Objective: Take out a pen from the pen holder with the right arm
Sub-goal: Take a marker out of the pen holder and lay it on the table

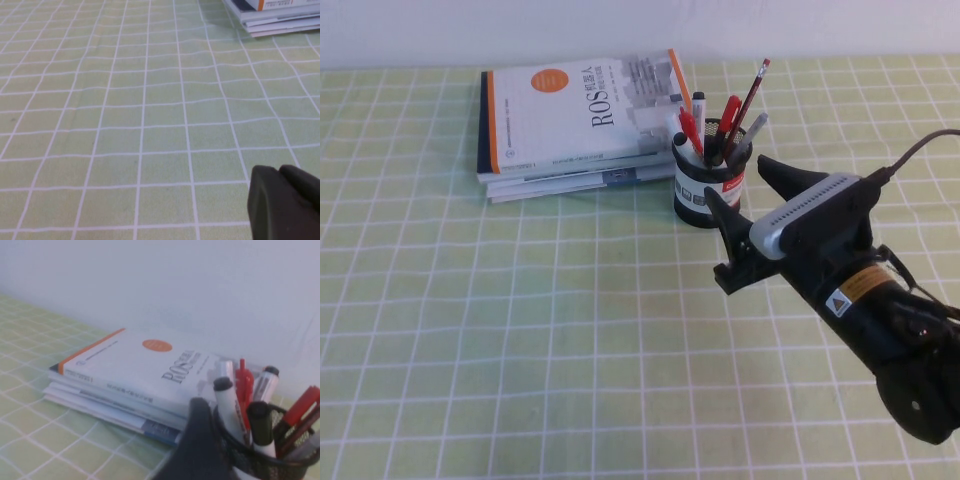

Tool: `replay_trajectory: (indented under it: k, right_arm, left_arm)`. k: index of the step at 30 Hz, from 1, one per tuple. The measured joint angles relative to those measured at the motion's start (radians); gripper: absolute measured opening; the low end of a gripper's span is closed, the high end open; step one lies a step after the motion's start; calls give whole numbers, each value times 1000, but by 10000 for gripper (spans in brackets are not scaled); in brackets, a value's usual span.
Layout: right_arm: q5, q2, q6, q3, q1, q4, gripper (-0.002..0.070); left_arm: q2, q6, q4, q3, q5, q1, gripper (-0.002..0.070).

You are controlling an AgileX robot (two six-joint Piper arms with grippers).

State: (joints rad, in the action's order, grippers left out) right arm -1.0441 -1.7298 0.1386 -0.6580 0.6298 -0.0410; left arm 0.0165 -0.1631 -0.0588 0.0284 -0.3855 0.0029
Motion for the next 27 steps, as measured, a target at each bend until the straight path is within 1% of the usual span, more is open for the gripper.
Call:
replay_trajectory:
  k: [3, 7, 16, 21, 27]
  right_arm:
    - [-64, -46, 31, -6, 0, 0, 450]
    - [-72, -82, 42, -52, 0, 0, 450]
    - [-17, -152, 91, -192, -7, -2, 441]
    - [14, -198, 93, -238, -31, -26, 431]
    - [59, -227, 153, -280, -31, -39, 429]
  left_arm:
    - [0, 0, 0, 0, 0, 0, -5]
    - [0, 0, 0, 0, 0, 0, -5]
    - [0, 0, 0, 0, 0, 0, -5]
    - [0, 0, 0, 0, 0, 0, -5]
    - [0, 0, 0, 0, 0, 0, -5]
